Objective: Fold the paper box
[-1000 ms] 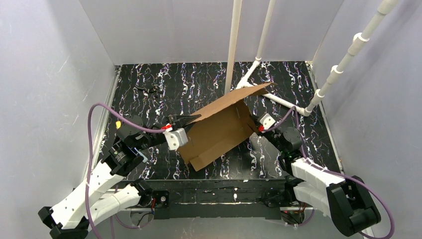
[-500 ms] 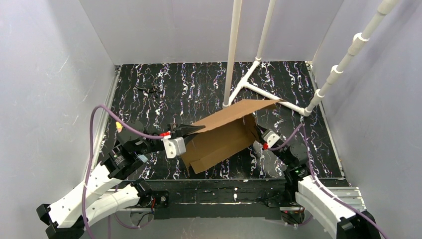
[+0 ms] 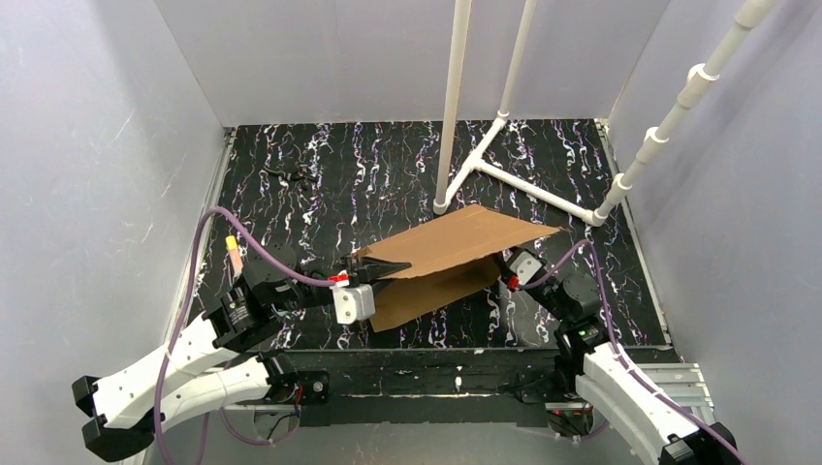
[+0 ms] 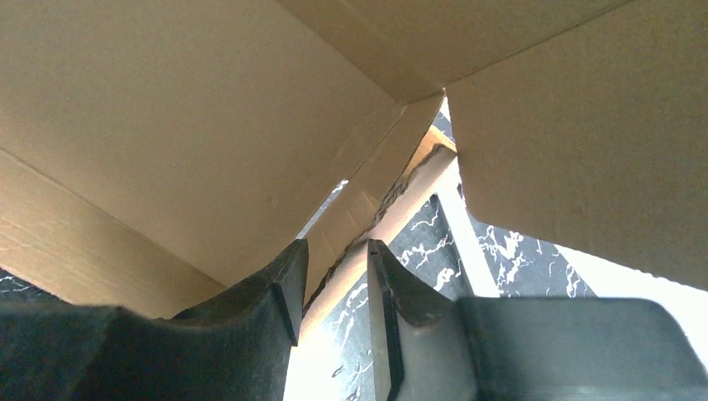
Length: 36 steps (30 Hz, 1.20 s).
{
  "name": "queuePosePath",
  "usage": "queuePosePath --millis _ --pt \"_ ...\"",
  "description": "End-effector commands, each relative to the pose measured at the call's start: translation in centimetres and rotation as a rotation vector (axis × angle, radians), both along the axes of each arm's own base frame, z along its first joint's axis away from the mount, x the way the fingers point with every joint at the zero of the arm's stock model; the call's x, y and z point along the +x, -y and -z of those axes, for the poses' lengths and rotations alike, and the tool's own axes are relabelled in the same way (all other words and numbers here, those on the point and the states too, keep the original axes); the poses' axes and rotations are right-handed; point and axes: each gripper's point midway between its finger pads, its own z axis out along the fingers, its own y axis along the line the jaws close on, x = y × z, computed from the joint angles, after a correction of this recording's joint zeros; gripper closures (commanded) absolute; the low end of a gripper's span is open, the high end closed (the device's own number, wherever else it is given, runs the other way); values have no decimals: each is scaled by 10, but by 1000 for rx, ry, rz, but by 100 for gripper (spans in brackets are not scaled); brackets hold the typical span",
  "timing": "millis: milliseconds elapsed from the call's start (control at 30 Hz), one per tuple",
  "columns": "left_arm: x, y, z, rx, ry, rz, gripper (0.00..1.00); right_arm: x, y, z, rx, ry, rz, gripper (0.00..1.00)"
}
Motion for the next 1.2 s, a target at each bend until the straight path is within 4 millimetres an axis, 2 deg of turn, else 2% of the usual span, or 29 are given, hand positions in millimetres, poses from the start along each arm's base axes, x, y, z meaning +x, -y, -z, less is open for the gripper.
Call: queuePosePath --millis 0,200,300,367,433,600,800,967,1167 --pt "-1 -4 12 26 -13 -20 100 -3 -2 -21 0 44 -19 61" --pt "-5 -9 15 10 -40 -30 100 -9 -5 -12 -52 31 -59 87" --pt "-9 -10 15 1 -48 -27 100 -7 -7 -5 -75 19 -64 94" --pt "-12 -9 15 -3 -54 -16 100 -9 -10 -6 -67 14 -87 95" --pt "-16 -5 17 7 -59 -1 100 -21 -24 -9 -27 -17 -180 88" --pt "-22 -4 20 17 -60 16 100 -44 -34 12 -143 -106 -324 60" --pt "-20 -6 30 31 -64 -18 100 -53 -25 19 -284 -169 -359 44" --pt "-19 -10 35 31 -68 -30 100 -67 -21 11 -345 -151 -410 31" --pt "-25 -12 36 21 -81 -12 100 -77 -7 13 -434 -154 -401 30"
